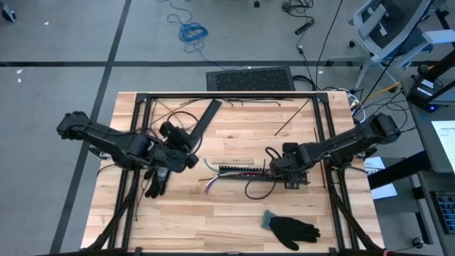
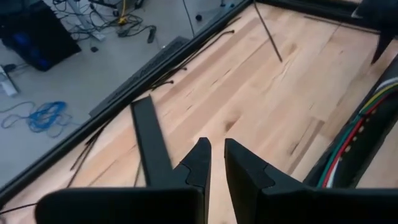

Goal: Ziptie cables
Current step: Close the cable duct with the cable duct cover

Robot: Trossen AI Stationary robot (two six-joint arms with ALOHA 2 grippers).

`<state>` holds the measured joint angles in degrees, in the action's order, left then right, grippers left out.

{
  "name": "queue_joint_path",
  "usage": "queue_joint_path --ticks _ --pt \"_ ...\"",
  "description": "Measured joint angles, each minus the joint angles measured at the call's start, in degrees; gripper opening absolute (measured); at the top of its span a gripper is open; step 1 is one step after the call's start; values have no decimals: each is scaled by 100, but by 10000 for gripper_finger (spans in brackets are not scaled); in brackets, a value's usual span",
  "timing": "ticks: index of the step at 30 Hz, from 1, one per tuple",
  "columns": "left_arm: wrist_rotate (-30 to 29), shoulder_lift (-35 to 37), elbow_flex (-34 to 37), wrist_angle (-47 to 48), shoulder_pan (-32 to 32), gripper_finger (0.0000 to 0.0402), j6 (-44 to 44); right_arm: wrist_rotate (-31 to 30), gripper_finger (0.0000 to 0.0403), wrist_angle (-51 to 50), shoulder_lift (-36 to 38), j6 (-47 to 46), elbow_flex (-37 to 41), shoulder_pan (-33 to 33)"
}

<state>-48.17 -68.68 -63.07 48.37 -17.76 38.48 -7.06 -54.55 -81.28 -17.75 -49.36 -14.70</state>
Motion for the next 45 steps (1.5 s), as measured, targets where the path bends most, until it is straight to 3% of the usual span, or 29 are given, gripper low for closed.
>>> queue_joint_path --ticks 5,7,9,12,17,21,25,29,33,40,45 --pt "-175 145 0 359 26 46 -54 -64 210 -1235 7 216 -755 -1" --pt "-280 230 0 408 81 46 -186 -420 210 -1898 7 232 -1106 7" --pt "-288 336 0 422 175 46 -275 -862 210 -2734 33 -88 -1392 13" --pt "-248 417 0 423 309 46 -305 -851 210 -3272 350 -908 -1493 9" --pt "-35 378 87 173 568 46 -891 -576 209 -3455 1074 -2390 -1138 -215" --pt "1071 196 438 -706 982 46 -1670 -124 187 -3506 1378 -3063 -655 -374" --pt "2000 -111 821 -1607 1356 39 -2201 497 121 -3425 1427 -3334 -150 -595" --pt "2128 -503 935 -1951 1657 15 -2299 1038 18 -3316 1429 -3486 269 -969" --pt "2366 -933 933 -2296 1946 3 -2558 1215 3 -2722 1429 -3896 728 -1290" --pt "3956 -1921 932 -3613 2236 1 -3344 1037 0 -2171 1315 -4538 710 -1419" --pt "3766 -2331 925 -3821 2300 1 -3479 1031 0 -2190 1248 -4918 715 -1382"
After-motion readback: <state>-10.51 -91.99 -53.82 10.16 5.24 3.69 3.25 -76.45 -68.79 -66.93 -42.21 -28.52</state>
